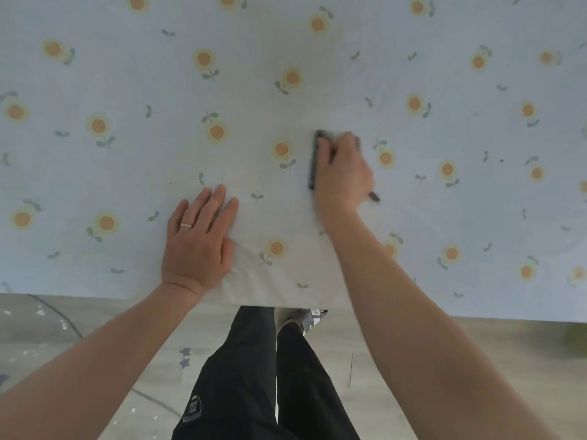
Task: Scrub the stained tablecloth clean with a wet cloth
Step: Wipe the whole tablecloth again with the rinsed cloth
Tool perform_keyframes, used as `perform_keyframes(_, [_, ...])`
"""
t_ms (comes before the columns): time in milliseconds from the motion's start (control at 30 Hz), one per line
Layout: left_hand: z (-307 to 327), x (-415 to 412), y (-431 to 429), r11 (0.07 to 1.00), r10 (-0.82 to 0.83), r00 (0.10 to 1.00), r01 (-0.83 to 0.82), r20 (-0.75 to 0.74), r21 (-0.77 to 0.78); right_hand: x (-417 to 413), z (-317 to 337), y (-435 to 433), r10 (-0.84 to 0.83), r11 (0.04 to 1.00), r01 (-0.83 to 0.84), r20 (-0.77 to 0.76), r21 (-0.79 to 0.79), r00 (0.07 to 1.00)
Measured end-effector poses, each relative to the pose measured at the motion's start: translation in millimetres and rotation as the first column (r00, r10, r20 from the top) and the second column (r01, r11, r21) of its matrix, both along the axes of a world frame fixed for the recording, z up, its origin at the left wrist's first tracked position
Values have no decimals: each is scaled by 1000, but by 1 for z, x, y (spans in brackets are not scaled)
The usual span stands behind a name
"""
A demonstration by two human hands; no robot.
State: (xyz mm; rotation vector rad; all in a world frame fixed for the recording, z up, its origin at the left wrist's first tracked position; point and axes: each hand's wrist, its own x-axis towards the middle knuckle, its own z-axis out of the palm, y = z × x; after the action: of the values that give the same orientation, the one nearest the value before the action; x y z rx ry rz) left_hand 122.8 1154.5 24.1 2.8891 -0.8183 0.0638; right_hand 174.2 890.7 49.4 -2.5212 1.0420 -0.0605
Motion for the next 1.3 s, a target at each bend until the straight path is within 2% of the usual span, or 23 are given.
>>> perform_keyframes(67, [-1,0,0,1000,-3,1000,3,4,1,-6,0,36,226,974,-227,56,18,973])
perform_keyframes(133, [0,-2,0,1000,3,1000,-3,2,2,-33,2,57,455,890,-456,119,-18,883])
perform_keyframes(200, [1,-1,0,1000,4,1000,-4,-8,-1,-66,-2,50,597,802,-592,133,-79,791])
perform_keyframes(233, [1,0,0,1000,2,1000,-3,-20,-5,-81,-4,36,615,789,-608,100,-91,782])
perform_keyframes(300, [1,0,1,1000,-1,999,0,-44,-4,-101,-3,-4,534,840,-531,-1,-107,845])
perform_keyframes(400, [2,-2,1,1000,2,999,-2,-48,11,-87,7,-57,205,973,-214,-105,-86,973])
perform_keyframes(467, [2,-2,2,1000,-5,998,6,-63,15,-49,9,-65,-13,995,4,-90,-97,996])
perform_keyframes(533, [2,0,3,1000,-9,997,10,-79,22,-2,6,-45,-98,993,93,-61,-69,993])
perform_keyframes(600, [2,1,2,1000,-11,996,13,-87,26,30,5,-6,3,1000,-4,-42,-17,999])
perform_keyframes(667, [2,0,3,1000,-16,996,18,-93,22,34,4,41,194,981,-193,-20,18,981])
perform_keyframes(767, [1,1,4,999,-28,996,31,-88,29,-6,7,83,467,884,-468,40,3,883])
perform_keyframes(833, [1,2,6,999,-35,995,38,-95,29,-41,9,72,527,850,-526,17,-26,850])
perform_keyframes(900, [1,2,7,999,-37,992,38,-117,9,-69,12,35,450,891,-454,-119,-14,885])
perform_keyframes(967, [1,0,7,999,-42,990,43,-133,9,-81,16,-12,255,964,-265,-203,-23,945])
perform_keyframes(1067, [1,1,7,999,-44,990,44,-137,-5,-47,14,-57,-82,988,62,-145,-141,986])
perform_keyframes(1133, [0,1,7,999,-36,991,35,-131,-13,-2,7,-55,-213,969,199,-87,-143,973])
perform_keyframes(1200, [0,1,7,999,-35,990,33,-134,-18,41,1,-31,-172,981,164,-66,-105,983])
perform_keyframes(1300, [1,1,6,999,-38,993,35,-114,-32,68,0,37,128,991,-129,-31,-35,991])
